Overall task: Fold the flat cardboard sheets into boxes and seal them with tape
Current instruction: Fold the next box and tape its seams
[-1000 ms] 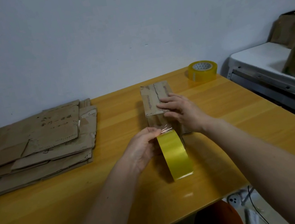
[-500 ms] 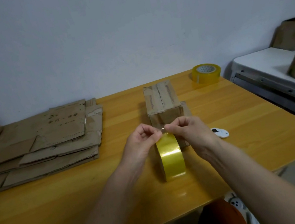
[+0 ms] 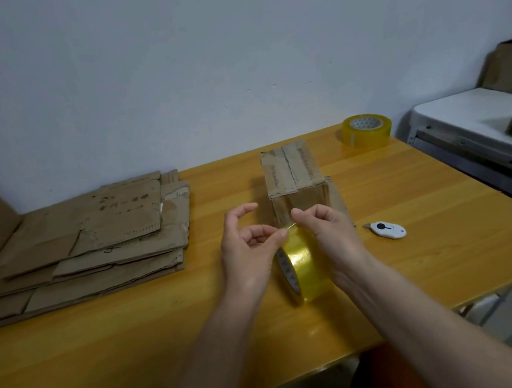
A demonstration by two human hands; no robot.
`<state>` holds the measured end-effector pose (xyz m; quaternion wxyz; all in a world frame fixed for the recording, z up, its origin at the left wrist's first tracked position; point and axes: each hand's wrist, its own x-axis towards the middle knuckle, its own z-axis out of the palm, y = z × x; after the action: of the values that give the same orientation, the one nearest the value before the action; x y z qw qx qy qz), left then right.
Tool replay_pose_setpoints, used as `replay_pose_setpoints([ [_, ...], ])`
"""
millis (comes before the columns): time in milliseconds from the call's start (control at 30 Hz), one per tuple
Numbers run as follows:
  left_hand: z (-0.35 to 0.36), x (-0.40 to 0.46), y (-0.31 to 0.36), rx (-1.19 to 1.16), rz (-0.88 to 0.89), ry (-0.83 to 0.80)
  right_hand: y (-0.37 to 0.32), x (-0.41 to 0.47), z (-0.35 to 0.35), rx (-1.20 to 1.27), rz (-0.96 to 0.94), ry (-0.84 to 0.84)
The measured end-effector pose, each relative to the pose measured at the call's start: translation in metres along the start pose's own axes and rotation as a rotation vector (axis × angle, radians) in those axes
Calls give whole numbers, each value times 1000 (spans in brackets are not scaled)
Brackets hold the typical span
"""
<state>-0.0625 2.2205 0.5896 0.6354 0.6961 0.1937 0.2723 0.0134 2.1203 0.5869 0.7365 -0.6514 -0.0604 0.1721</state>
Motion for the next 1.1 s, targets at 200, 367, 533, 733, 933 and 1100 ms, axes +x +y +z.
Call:
replay_pose_setpoints([
  [200, 0, -3, 0, 44, 58, 8, 5, 0, 5, -35, -53, 58],
  [367, 0, -3, 1, 120, 14, -69, 8, 1, 4, -70, -118, 86],
  [533, 3, 2, 3, 465, 126, 19, 10, 5, 0, -116, -172, 65],
  [733, 7, 6, 0, 493, 86, 37, 5, 6, -7, -145, -157, 76],
  [933, 5, 8, -4, 294, 19, -4, -4, -1, -19, -384, -423, -167],
  [1100, 10, 8, -5, 151, -95, 7, -7, 2, -26, -339, -295, -117],
])
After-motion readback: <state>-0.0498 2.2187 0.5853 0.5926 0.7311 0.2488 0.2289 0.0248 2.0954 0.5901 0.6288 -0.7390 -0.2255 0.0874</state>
